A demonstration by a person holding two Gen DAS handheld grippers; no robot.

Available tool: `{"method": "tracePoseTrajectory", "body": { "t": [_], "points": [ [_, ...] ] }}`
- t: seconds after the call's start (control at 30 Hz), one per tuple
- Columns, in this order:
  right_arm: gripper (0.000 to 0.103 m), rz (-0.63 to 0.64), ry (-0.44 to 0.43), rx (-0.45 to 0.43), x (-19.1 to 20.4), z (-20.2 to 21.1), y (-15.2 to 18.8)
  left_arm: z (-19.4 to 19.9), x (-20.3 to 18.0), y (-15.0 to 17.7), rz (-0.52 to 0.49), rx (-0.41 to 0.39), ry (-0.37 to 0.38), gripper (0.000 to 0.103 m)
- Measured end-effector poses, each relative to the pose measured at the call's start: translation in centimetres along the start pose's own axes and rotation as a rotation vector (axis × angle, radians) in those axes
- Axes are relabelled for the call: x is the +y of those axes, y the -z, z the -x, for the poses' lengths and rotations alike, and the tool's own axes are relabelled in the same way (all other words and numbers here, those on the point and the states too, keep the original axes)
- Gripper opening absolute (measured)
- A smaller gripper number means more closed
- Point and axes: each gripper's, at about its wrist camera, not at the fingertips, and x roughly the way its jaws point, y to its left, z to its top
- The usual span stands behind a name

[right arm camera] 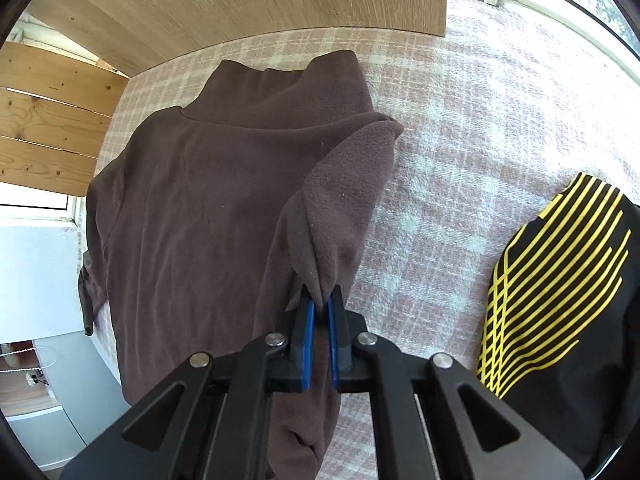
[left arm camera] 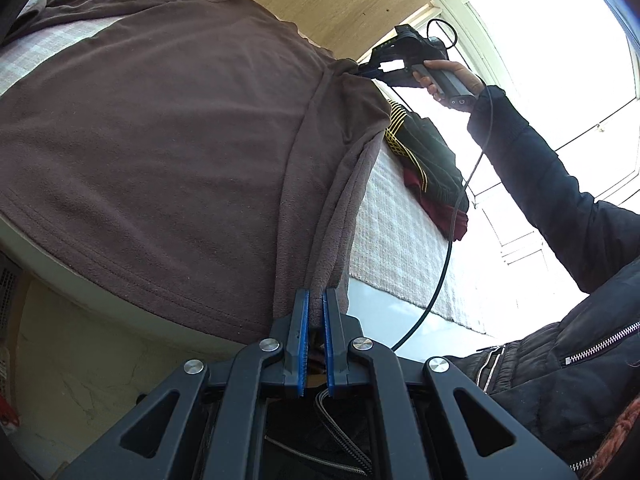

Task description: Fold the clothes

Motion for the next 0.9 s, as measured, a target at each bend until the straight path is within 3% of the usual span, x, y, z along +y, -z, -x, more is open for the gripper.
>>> {"method": "tracePoseTrajectory", "body": {
  "t": [0.2,0.33,0.4,0.53,0.63,0.7,0.8,0.9],
  "points": [
    [0.007,0.058,0.117,0.028,3.7,-3.4,-1.1,0.5,3.7,0.7,0.123,-0.016,0.020,0.006],
    [0.014,0.125,0.209,0.065,6.4,-6.7,-2.3,0.0,5.4,1.1,0.154,0.012,0.003,0.007],
    [0.021,0.168,0.232,0.059,7.3,-6.4,-2.1,0.1,5.6,1.2,0.145,0.020,-0.003,0.008],
    [0.023,0.226,0.202,-0.011,7.6,-2.8,-1.0,1.1,5.7,1.4,0.133,0.025,-0.030,0.009],
    [0.028,0.283,0.159,-0.107,7.8,0.9,1.9,3.0,5.8,1.5,0.128,0.013,-0.062,0.009],
    [0.030,0.350,0.124,-0.117,8.3,2.2,5.2,4.1,4.7,0.9,0.094,0.007,-0.064,0.009],
    [0.030,0.443,0.071,-0.068,8.9,1.5,11.1,4.2,2.3,0.0,-0.002,0.038,-0.026,0.009],
    [0.030,0.479,0.057,0.018,8.7,-0.5,16.7,2.3,1.4,0.5,-0.023,0.103,-0.011,0.009]
  ]
}}
